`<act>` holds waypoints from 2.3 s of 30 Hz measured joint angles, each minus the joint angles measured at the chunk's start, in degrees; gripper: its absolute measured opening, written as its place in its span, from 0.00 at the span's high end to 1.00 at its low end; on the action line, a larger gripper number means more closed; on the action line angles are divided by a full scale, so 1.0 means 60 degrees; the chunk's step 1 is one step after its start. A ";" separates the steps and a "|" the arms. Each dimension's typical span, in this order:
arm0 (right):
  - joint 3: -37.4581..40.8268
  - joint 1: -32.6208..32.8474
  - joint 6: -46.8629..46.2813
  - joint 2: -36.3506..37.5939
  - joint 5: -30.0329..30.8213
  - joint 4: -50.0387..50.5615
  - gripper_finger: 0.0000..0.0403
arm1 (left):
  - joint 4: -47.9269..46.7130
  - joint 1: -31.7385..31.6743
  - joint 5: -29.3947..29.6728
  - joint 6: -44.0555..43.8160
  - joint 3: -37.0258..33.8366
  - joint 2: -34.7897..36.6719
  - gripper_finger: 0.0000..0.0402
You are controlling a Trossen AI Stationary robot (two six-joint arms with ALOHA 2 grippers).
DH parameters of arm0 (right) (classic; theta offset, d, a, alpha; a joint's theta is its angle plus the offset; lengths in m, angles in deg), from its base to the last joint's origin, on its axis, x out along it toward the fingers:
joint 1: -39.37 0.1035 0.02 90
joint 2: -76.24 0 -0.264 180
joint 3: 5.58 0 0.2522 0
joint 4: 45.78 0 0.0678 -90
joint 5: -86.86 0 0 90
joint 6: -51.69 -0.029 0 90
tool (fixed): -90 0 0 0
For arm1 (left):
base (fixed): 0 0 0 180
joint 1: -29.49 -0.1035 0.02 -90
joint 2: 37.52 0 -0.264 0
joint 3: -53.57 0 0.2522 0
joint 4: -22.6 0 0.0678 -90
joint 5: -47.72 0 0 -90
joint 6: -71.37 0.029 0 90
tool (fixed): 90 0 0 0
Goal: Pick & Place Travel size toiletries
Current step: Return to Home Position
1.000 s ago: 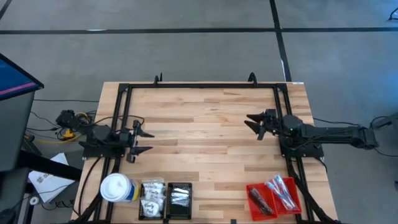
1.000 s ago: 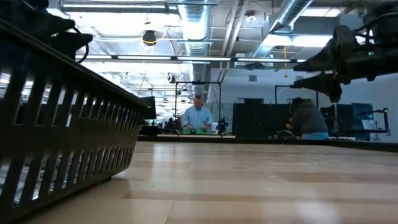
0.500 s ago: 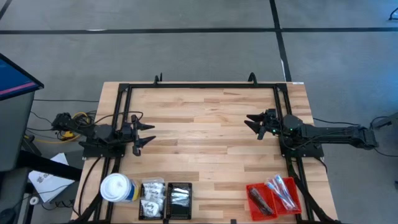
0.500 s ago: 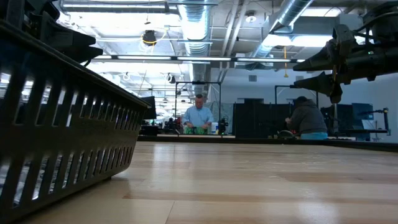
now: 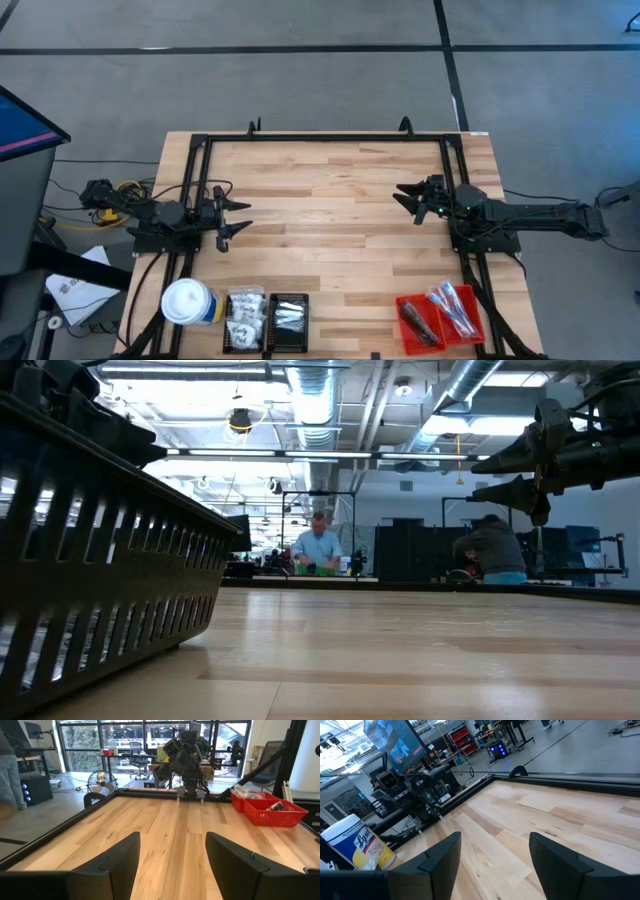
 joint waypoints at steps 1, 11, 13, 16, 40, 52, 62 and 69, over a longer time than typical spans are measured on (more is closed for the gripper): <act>0.0000 0.0000 -0.0002 0.0000 0.0000 0.0000 0.44 | 0.0002 0.0000 0.0000 0.0000 0.0000 -0.0043 0.46; -0.0007 0.0000 -0.0004 0.0000 0.0000 0.0000 0.43 | 0.0019 0.0000 -0.0007 0.0000 -0.0004 -0.0469 0.46; -0.0007 0.0000 -0.0003 0.0000 0.0000 0.0000 0.44 | 0.0021 0.0000 -0.0007 0.0000 -0.0004 -0.0500 0.46; -0.0011 0.0000 -0.0001 0.0003 0.0000 0.0000 0.44 | 0.0019 0.0000 -0.0011 0.0000 -0.0004 -0.0524 0.46; -0.0015 -0.0004 0.0000 0.0001 0.0000 0.0000 0.44 | 0.0085 0.0000 -0.0007 0.0000 -0.0004 -0.0521 0.46; -0.0015 -0.0004 0.0000 0.0002 0.0000 0.0000 0.44 | 0.0129 0.0000 -0.0007 0.0000 -0.0004 -0.0521 0.46; -0.0015 -0.0004 0.0000 0.0000 0.0000 0.0000 0.44 | 0.0181 0.0000 -0.0005 0.0000 -0.0004 -0.0521 0.46; -0.0015 -0.0004 0.0000 0.0000 0.0000 0.0000 0.44 | 0.0225 0.0000 -0.0007 0.0000 -0.0004 -0.0521 0.46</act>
